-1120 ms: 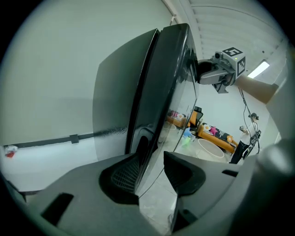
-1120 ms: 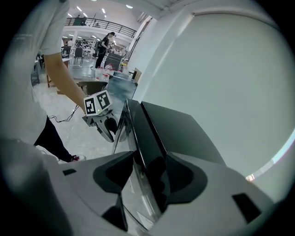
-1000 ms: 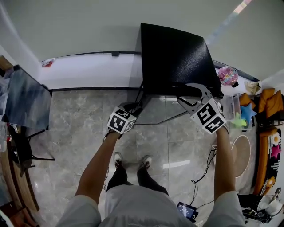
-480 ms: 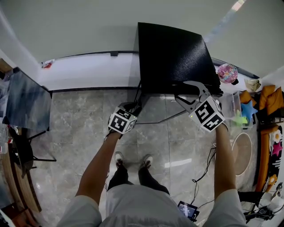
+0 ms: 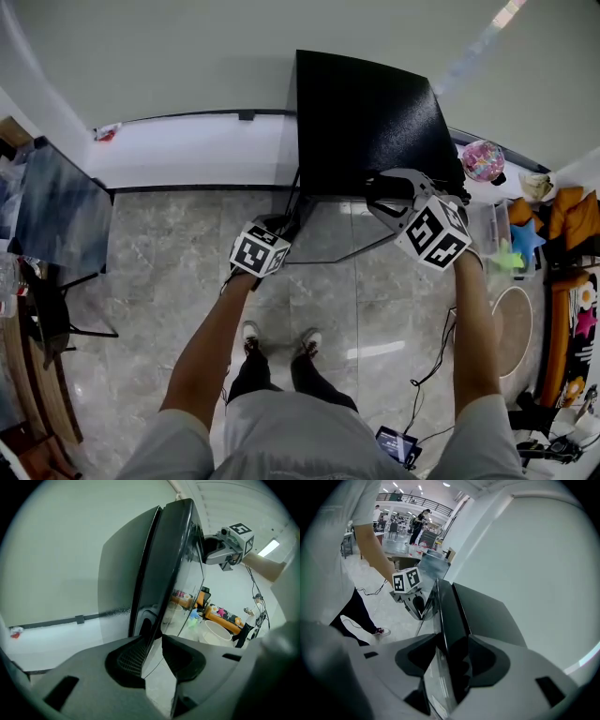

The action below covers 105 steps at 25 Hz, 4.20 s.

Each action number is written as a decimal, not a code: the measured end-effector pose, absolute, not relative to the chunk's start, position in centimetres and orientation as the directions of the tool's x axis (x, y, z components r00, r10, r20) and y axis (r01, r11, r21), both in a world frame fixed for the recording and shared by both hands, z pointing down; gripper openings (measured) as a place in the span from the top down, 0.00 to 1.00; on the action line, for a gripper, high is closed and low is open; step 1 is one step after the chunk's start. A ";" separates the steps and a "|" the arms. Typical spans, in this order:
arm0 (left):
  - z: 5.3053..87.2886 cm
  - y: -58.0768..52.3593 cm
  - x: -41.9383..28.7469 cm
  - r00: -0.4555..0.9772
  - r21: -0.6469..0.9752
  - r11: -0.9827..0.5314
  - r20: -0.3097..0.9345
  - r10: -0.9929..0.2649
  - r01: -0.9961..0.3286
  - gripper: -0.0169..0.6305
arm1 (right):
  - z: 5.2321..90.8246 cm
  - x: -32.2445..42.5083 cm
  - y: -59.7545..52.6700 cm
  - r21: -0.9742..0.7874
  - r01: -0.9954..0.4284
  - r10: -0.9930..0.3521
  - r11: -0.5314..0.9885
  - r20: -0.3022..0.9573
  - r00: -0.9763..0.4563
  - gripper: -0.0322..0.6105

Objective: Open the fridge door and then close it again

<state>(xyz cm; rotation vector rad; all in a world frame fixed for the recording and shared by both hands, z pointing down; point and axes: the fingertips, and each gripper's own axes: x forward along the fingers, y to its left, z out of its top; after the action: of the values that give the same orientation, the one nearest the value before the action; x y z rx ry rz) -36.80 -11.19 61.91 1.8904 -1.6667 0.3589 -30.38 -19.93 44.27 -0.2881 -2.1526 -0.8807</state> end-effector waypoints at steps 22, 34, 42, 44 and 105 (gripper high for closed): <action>61.6 -10.5 -35.9 0.088 0.294 0.087 0.535 -0.841 -0.952 0.82 | 43.8 -29.6 -19.3 0.484 0.454 -0.006 0.748 0.689 -0.724 0.63; 61.8 -7.8 -32.4 0.060 0.264 0.109 0.559 -0.827 -0.958 0.82 | 43.9 -27.5 -17.3 0.483 0.502 0.059 0.717 0.676 -0.734 0.61; 61.8 -7.4 -31.1 -0.046 0.241 0.213 0.555 -0.831 -0.947 0.82 | 43.8 -26.4 -16.9 0.468 0.557 0.115 0.686 0.686 -0.718 0.62; 61.7 -7.2 -30.9 -0.070 0.241 0.242 0.559 -0.826 -0.940 0.82 | 43.8 -26.2 -16.9 0.463 0.576 0.137 0.674 0.688 -0.712 0.62; 61.8 -3.2 -1.9 -0.443 0.249 0.698 0.620 -0.647 -0.671 0.84 | 44.0 -6.2 -12.9 0.501 0.826 0.516 0.260 0.651 -0.557 0.54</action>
<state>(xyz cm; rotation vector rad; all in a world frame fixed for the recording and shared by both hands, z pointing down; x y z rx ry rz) -1.89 -3.25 61.76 1.0013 -2.1922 0.0432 -6.22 -12.86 43.96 -1.2254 -2.1810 -1.2039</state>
